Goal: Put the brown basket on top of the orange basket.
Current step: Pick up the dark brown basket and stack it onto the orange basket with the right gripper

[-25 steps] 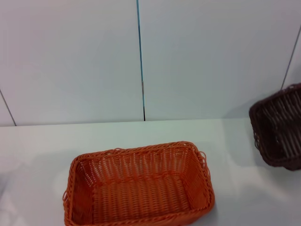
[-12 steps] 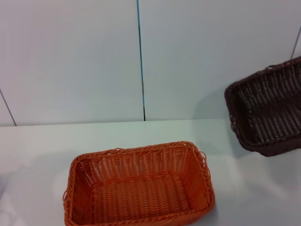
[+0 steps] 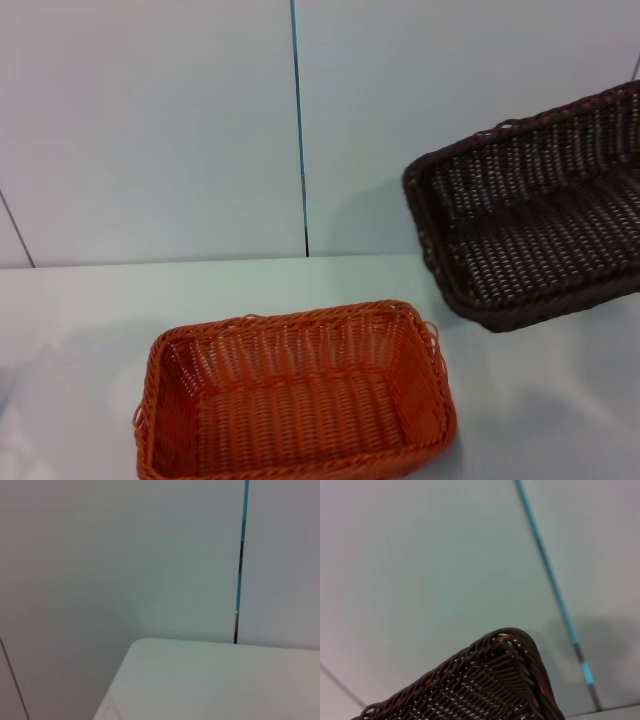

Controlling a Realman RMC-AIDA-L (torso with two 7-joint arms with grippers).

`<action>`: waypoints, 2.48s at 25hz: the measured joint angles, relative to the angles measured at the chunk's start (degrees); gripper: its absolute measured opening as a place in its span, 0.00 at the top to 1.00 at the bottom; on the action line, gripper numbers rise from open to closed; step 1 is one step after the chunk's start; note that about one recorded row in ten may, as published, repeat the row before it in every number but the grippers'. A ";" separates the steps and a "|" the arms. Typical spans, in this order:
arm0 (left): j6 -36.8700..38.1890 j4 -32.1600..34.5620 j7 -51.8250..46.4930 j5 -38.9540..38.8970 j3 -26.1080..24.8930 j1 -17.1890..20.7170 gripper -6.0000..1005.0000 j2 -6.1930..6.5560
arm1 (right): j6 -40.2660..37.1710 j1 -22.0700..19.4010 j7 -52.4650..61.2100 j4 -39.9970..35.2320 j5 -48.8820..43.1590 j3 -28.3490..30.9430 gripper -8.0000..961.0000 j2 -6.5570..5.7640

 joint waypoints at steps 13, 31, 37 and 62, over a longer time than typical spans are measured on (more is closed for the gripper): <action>-0.01 -0.21 -0.01 0.00 0.00 -0.13 0.12 0.73 | 0.82 -0.68 -0.49 -4.45 10.09 -0.70 0.79 3.33; -0.40 -2.08 0.07 0.00 0.00 -0.45 0.12 1.77 | 11.41 -1.70 -0.05 -9.11 10.52 -10.86 0.78 10.91; -0.44 -2.18 0.08 0.00 -0.08 -0.44 0.12 1.80 | 15.71 -1.79 1.97 -10.39 10.65 -18.93 0.78 11.43; -0.45 -2.28 0.07 0.00 -0.09 -0.61 0.11 1.70 | 28.92 -9.14 5.87 -11.27 24.57 -41.58 0.77 11.87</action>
